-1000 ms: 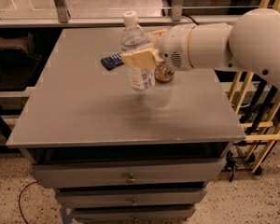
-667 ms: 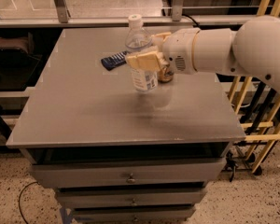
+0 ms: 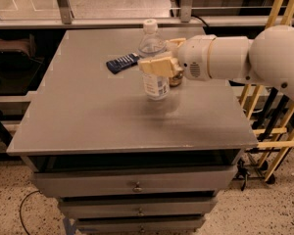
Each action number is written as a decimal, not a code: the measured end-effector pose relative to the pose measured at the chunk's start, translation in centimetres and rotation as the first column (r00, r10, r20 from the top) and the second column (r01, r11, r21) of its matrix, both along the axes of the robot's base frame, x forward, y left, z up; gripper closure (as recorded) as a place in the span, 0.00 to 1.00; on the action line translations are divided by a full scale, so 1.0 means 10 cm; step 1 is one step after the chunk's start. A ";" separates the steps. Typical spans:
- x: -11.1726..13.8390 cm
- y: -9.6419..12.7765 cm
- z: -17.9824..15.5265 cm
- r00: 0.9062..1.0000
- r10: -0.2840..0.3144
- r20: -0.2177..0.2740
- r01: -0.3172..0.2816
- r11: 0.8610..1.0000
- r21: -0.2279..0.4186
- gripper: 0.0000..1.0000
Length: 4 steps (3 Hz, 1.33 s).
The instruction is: Place blue plastic bottle upright
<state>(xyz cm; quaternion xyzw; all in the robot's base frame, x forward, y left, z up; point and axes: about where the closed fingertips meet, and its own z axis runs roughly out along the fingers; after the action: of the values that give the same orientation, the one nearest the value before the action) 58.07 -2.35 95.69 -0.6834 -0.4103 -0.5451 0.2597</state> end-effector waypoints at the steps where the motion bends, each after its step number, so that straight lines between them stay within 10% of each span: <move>1: 0.01 -0.09 -0.05 1.000 -0.010 0.000 0.010 0.999 0.033 1.00; 4: -0.05 -0.28 -0.18 1.000 -0.020 0.014 0.019 0.997 0.074 1.00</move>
Offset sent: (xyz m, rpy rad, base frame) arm 0.0013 -0.0277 -0.0143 0.0786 -0.0104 -0.0315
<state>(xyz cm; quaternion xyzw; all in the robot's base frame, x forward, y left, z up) 57.60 -5.15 93.93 -0.6733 -0.3851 -0.5675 0.2763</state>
